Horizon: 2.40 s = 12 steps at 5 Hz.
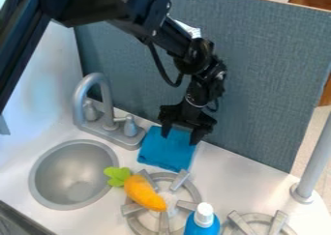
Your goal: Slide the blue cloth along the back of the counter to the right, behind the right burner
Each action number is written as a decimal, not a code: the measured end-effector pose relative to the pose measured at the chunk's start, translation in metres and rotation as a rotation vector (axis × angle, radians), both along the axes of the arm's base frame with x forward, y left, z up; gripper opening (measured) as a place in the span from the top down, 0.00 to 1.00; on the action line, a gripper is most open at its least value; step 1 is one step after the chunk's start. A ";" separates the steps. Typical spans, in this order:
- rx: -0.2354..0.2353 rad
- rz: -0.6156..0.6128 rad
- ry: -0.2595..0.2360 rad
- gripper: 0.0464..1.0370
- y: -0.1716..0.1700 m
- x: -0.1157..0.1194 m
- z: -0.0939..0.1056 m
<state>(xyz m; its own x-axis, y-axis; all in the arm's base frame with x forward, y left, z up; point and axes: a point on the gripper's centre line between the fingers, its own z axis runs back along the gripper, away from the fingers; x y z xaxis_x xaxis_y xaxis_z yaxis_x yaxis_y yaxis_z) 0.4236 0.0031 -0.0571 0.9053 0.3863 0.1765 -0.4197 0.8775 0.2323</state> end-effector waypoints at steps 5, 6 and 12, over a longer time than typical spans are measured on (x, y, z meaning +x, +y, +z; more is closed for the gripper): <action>-0.070 0.003 0.101 0.04 0.036 -0.008 -0.039; -0.161 -0.030 0.082 0.04 0.036 -0.001 -0.044; -0.249 -0.289 0.135 0.04 -0.042 -0.010 -0.055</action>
<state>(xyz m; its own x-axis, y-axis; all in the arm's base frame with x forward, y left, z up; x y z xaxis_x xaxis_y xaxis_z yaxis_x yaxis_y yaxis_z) 0.4135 -0.0386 -0.1123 0.9916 0.1281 -0.0183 -0.1274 0.9913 0.0343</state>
